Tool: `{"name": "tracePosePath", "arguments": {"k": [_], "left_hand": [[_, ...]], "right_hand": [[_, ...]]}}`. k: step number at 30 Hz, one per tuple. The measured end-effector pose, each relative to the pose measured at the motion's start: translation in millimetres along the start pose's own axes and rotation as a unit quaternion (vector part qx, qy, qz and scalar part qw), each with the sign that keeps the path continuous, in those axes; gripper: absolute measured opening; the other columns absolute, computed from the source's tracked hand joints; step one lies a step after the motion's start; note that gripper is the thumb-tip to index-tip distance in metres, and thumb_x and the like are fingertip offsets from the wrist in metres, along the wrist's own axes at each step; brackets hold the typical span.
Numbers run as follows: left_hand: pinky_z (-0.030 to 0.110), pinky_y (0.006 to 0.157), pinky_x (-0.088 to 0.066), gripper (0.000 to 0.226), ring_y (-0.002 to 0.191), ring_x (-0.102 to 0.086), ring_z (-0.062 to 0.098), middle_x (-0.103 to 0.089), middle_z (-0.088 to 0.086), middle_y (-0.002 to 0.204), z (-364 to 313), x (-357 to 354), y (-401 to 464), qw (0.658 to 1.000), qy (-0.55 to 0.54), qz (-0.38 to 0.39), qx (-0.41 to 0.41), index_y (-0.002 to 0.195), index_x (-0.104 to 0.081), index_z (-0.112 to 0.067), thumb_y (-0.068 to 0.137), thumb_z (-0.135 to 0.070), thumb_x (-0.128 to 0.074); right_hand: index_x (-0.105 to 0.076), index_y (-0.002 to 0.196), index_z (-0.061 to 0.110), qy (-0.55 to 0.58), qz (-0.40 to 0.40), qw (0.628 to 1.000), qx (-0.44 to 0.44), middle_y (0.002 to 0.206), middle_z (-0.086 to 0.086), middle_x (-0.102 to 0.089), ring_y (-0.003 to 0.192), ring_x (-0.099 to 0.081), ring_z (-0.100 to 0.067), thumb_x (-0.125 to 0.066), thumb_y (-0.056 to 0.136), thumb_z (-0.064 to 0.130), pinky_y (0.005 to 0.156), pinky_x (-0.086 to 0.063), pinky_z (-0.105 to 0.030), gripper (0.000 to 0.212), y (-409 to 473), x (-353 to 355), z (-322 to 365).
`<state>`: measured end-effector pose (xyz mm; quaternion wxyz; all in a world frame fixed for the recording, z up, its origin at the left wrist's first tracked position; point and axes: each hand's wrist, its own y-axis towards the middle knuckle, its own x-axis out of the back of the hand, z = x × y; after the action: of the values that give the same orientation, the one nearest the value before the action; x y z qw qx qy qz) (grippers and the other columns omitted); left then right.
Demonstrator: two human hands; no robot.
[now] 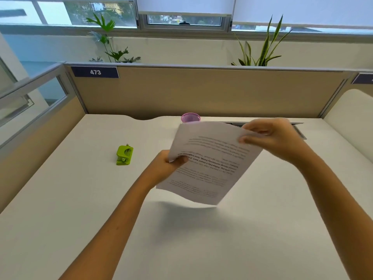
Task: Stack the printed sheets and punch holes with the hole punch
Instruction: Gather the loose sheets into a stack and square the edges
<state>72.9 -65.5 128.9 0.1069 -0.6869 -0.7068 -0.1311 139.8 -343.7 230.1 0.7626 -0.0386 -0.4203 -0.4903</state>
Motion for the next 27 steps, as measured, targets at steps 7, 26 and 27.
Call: {"name": "tracePosePath", "arguments": {"k": [7,26,27], "left_hand": [[0.027,0.068,-0.058,0.021,0.093,-0.069,0.013,-0.074,-0.013,0.1,-4.1,5.9,-4.2,0.983,-0.182,-0.019,-0.028,0.099,-0.068,-0.043,0.081,-0.032,-0.065],[0.015,0.055,-0.054,0.015,0.085,-0.065,0.013,-0.068,-0.013,0.09,28.0,-46.3,-24.2,0.975,-0.167,-0.141,0.041,0.089,-0.064,-0.047,0.085,-0.031,-0.065],[0.015,0.056,-0.054,0.017,0.084,-0.065,0.012,-0.069,-0.015,0.088,26.1,-44.5,-22.8,0.973,-0.178,-0.141,0.035,0.087,-0.065,-0.049,0.085,-0.032,-0.065]], "right_hand": [[-0.061,0.114,0.02,0.399,0.034,0.915,-0.038,0.101,-0.004,-0.076,0.094,-0.071,-0.02,-0.072,0.071,0.009,0.076,-0.057,-0.028,0.046,-20.1,-23.1,-11.7],[-0.071,0.096,0.033,0.363,-0.161,0.89,-0.225,0.095,0.009,-0.075,0.088,-0.068,-0.023,-0.067,0.086,0.013,0.07,-0.059,-0.034,0.023,-57.1,-134.2,-28.8],[-0.071,0.096,0.035,0.364,-0.161,0.891,-0.216,0.096,0.01,-0.075,0.086,-0.068,-0.021,-0.067,0.086,0.013,0.069,-0.06,-0.033,0.024,-54.9,-132.0,-28.8]]}}
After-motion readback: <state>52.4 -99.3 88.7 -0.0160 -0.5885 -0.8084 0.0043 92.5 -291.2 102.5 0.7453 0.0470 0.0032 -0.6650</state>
